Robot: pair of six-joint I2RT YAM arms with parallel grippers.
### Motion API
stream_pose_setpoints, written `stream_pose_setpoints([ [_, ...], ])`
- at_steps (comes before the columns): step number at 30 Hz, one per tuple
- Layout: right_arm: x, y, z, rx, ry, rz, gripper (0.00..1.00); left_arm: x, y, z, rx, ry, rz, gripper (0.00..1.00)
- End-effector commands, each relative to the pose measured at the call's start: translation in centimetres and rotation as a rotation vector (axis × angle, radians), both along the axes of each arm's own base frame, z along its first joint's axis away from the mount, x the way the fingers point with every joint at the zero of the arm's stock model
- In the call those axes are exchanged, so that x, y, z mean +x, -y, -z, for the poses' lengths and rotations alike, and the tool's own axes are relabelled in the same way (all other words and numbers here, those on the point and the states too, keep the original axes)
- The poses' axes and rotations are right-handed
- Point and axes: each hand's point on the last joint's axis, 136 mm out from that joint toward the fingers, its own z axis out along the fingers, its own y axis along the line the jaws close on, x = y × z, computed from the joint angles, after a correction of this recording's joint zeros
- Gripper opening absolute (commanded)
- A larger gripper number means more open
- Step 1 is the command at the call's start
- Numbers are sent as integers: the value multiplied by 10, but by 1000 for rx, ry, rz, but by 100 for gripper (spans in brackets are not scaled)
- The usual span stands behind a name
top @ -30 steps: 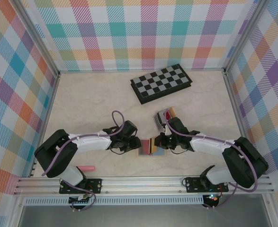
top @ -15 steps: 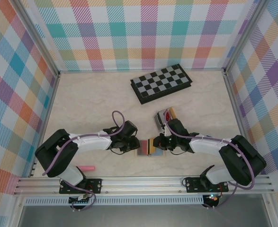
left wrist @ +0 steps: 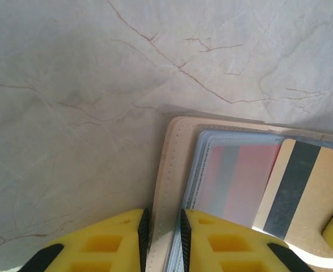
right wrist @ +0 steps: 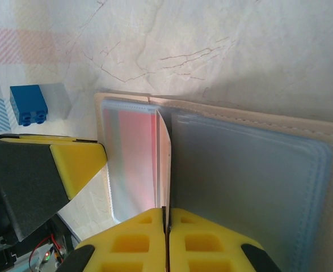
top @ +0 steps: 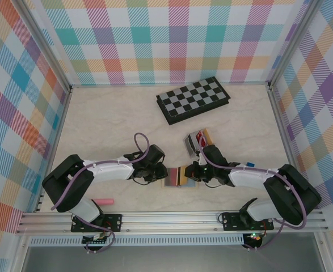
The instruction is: Put the credit cards into the card holder
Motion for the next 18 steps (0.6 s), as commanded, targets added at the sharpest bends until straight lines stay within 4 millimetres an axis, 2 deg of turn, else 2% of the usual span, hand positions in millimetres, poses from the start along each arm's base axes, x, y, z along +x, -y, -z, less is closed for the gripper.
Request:
stream_pose_setpoints([
  [1, 4, 12, 10, -61, 23, 44, 7, -7, -1, 5, 7, -13, 0, 23],
  [7, 3, 5, 14, -35, 15, 17, 6, -9, -1, 7, 5, -19, 7, 24],
  [11, -4, -2, 14, -10, -1, -22, 6, -9, -1, 7, 2, -18, 2, 24],
  [18, -18, 0, 17, 4, -47, -45, 6, -7, -1, 6, 2, -16, -10, 26],
])
